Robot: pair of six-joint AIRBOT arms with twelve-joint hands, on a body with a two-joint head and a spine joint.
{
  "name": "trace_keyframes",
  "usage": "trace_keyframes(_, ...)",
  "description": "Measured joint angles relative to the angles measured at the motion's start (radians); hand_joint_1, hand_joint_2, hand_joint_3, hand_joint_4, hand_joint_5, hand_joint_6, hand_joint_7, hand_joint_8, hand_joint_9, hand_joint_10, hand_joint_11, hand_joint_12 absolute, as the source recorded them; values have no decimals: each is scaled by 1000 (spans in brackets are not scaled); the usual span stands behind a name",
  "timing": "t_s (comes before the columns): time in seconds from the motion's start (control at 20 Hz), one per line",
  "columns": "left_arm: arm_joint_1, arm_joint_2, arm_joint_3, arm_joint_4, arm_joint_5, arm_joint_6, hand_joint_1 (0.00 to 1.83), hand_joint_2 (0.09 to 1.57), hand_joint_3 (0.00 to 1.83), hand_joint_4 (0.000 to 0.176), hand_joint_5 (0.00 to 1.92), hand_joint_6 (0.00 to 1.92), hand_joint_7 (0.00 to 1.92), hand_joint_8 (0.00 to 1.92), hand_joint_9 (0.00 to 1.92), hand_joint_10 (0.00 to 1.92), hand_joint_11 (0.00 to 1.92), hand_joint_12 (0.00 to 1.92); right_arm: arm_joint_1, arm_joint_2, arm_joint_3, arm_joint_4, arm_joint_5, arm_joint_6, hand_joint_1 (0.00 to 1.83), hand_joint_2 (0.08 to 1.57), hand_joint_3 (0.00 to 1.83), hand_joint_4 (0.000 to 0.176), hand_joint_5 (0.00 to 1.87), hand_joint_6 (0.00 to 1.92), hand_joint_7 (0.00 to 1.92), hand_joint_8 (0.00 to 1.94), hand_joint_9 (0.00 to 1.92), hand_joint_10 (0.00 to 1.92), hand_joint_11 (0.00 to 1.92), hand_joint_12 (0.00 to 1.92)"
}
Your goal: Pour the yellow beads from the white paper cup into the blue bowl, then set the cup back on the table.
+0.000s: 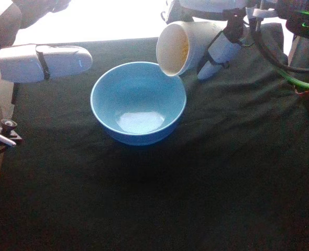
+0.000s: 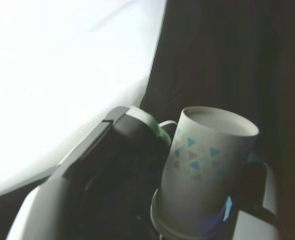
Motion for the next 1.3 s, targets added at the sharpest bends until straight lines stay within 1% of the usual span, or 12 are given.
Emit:
trace_keyframes(0.2, 0, 0, 1, 3, 0, -1, 713, 712, 0, 0, 235, 0, 344, 2, 334, 1, 216, 265, 14, -10, -11, -64, -16, 2, 1180, 1071, 0, 0, 1085, 786, 976, 1807, 1135, 1921, 1249, 1921)
trace_keyframes(0.35, 0, 0, 5, 5, 1, -1, 717, 713, 0, 1, 236, 0, 339, 0, 327, 0, 205, 262, 32, -11, -21, -105, -27, 3, 1175, 1077, 0, 0, 1072, 809, 945, 1338, 873, 1748, 929, 1921)
trace_keyframes(0.4, -2, 0, 6, 6, 3, -1, 718, 714, 0, 0, 239, 1, 341, 1, 330, 1, 206, 263, 33, -11, -23, -118, -27, 3, 1233, 1115, 1, 0, 1088, 643, 899, 1336, 660, 1557, 702, 1921)
trace_keyframes(0.5, -2, 0, 7, 5, 2, -1, 721, 716, 0, 0, 243, 3, 340, 1, 333, 2, 226, 273, 33, -14, -30, -150, -37, 3, 1245, 1137, 0, 0, 1044, 665, 887, 1355, 714, 1833, 868, 1921)
trace_keyframes(0.55, -2, 0, 7, 7, 3, -1, 720, 712, 0, 0, 246, 4, 343, 2, 335, 3, 231, 275, 33, -15, -32, -156, -39, 3, 1226, 1153, 2, 0, 1021, 754, 833, 1379, 572, 1805, 682, 1921)
trace_keyframes(0.65, -4, 0, 7, 7, 4, -1, 709, 708, 0, 0, 243, 2, 346, 3, 337, 3, 224, 273, 36, -20, -34, -172, -40, 3, 1220, 1154, 1, 0, 1032, 823, 795, 1343, 438, 1432, 488, 1921)
trace_keyframes(0.8, -5, 0, 7, 10, 6, -1, 719, 719, 2, 0, 248, 3, 344, 1, 331, 0, 229, 279, 40, -21, -41, -196, -42, 3, 1198, 1176, 0, 0, 971, 919, 790, 1360, 615, 1543, 600, 1921)
trace_keyframes(0.9, -7, 0, 7, 9, 8, -2, 713, 715, 1, 0, 247, 2, 346, 1, 336, 2, 227, 282, 43, -21, -46, -209, -42, 3, 1220, 1194, 2, 0, 817, 1190, 834, 1288, 875, 1906, 983, 1921)
trace_keyframes(1.05, -7, 0, 7, 11, 8, -2, 717, 716, 1, 0, 245, 0, 342, 0, 333, 0, 219, 284, 45, -23, -48, -231, -45, 4, 1255, 1123, 0, 0, 951, 984, 973, 1074, 961, 1920, 1058, 1921)
trace_keyframes(1.2, -7, 0, 7, 12, 9, -2, 709, 707, 0, 4, 245, 0, 350, 3, 337, 2, 212, 284, 46, -24, -59, -259, -52, 4, 1263, 1116, 0, 0, 1042, 647, 972, 1238, 815, 1829, 845, 1921)
trace_keyframes(1.25, -7, 0, 7, 12, 8, -2, 709, 708, 0, 3, 244, 0, 350, 3, 338, 2, 209, 284, 46, -25, -59, -264, -51, 5, 1224, 1181, 10, 0, 862, 933, 871, 1398, 732, 1899, 826, 1921)
trace_keyframes(1.3, -7, 0, 7, 12, 9, -2, 711, 707, 0, 1, 242, 0, 348, 2, 335, 1, 205, 282, 46, -27, -60, -270, -51, 4, 1205, 1207, 5, 0, 862, 973, 783, 1502, 498, 1760, 421, 1921)
